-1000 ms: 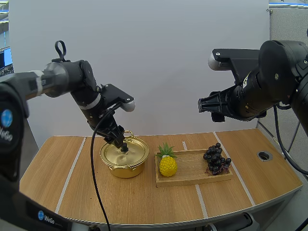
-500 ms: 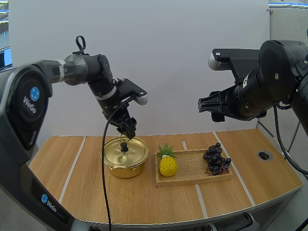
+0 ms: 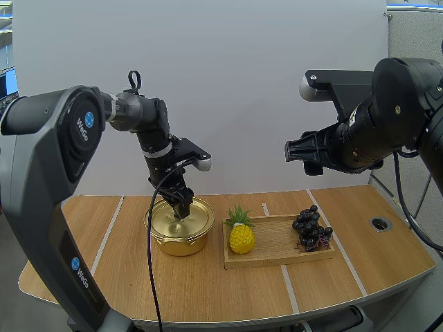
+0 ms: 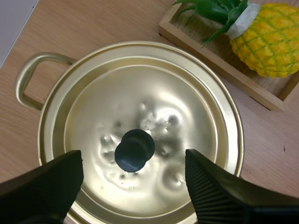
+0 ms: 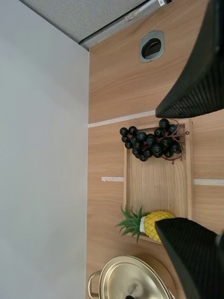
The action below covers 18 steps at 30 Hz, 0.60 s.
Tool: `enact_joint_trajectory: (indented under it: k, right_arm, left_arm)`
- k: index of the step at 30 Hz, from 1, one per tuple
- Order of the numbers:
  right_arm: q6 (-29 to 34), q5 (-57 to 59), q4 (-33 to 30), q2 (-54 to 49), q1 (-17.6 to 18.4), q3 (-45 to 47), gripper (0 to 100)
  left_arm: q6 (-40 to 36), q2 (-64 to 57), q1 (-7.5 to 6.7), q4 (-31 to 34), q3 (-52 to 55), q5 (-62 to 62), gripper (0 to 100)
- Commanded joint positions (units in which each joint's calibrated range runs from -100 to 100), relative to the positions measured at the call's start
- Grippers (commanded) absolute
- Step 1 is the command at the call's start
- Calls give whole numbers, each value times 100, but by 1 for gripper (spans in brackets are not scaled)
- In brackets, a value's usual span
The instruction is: Open the pot, put the grape inside, and close it
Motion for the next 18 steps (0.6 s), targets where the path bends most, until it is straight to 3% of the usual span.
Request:
enact_joint_trajectory:
  k: [1,18]
  right_arm:
    - [-13,-55,-26,-16,9,-66,100]
    - [-13,-55,-26,-16,9,-66,100]
  left_arm:
    - [-71,33,-12,31,-57,-95,100]
    - [-80,406,-12,-5,-57,-351,100]
